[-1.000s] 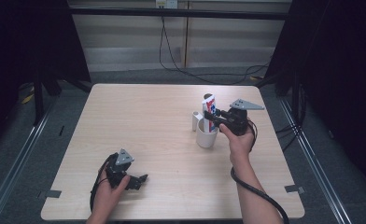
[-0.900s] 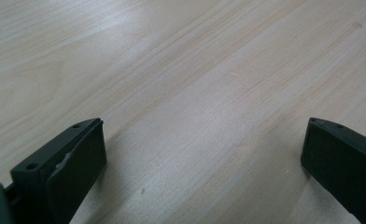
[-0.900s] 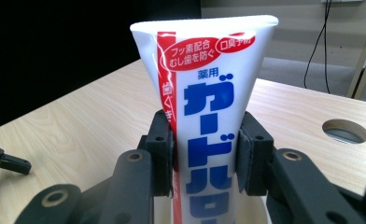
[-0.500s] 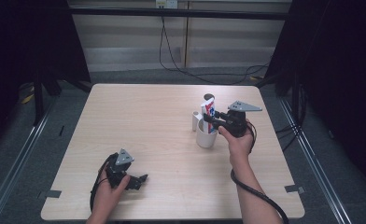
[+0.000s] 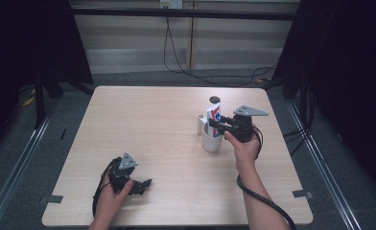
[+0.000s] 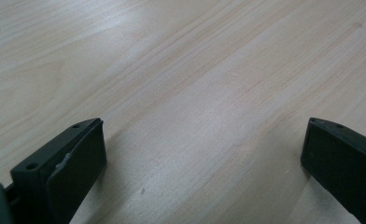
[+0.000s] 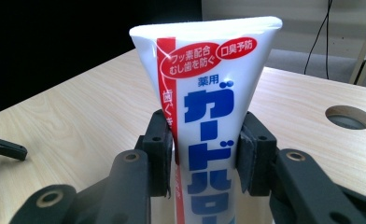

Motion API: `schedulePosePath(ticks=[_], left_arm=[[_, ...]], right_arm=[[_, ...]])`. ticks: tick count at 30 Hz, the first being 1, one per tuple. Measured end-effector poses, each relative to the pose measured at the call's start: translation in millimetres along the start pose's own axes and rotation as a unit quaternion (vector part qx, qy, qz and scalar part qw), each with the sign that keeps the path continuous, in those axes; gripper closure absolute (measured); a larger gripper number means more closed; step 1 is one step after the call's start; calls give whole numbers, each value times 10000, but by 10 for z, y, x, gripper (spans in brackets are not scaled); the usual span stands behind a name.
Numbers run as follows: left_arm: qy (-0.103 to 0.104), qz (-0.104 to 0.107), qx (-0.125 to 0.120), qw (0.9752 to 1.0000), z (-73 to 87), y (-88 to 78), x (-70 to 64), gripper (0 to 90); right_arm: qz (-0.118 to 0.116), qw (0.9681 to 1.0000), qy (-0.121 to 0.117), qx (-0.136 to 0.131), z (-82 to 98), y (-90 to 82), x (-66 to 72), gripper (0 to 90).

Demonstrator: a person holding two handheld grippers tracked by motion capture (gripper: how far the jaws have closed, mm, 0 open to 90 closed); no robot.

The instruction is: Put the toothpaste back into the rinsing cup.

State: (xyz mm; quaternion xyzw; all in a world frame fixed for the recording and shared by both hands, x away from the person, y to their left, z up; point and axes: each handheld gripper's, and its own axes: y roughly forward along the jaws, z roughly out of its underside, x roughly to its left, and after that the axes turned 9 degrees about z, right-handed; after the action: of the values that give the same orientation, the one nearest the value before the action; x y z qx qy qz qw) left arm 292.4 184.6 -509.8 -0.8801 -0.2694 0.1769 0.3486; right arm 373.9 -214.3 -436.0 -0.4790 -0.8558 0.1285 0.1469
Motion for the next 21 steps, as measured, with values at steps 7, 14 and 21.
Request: schedulePosePath(ticks=[7,14,21], left_arm=[[4,-1,-4,10000,0,0,0,0],[1,0,-3,10000,0,0,0,0],[-6,-10,1,10000,-1,-1,-1,0]], right_arm=[[-14,10000,1,52,16,-1,-9,608],[-17,9999,28,100,19,10,4,595],[-37,9999,-5,163,46,30,26,577]])
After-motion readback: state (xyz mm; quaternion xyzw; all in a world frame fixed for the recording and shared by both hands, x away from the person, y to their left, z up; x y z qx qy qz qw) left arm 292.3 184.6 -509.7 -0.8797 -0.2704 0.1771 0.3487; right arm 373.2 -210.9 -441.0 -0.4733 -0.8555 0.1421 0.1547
